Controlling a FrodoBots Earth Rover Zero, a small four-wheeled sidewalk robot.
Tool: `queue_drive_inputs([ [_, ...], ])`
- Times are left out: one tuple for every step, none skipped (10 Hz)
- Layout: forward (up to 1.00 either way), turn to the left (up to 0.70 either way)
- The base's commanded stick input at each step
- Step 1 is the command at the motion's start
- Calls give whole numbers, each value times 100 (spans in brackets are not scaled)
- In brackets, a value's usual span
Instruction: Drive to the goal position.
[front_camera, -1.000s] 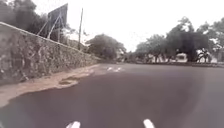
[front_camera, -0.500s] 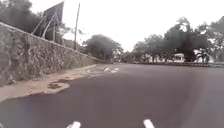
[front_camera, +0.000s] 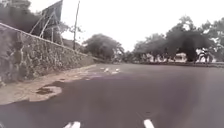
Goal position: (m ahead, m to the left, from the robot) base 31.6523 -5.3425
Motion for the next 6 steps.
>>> queue_drive_inputs([
  [70,-35],
  [70,-35],
  [70,-35],
  [70,-35],
  [70,-22],
  [70,-6],
])
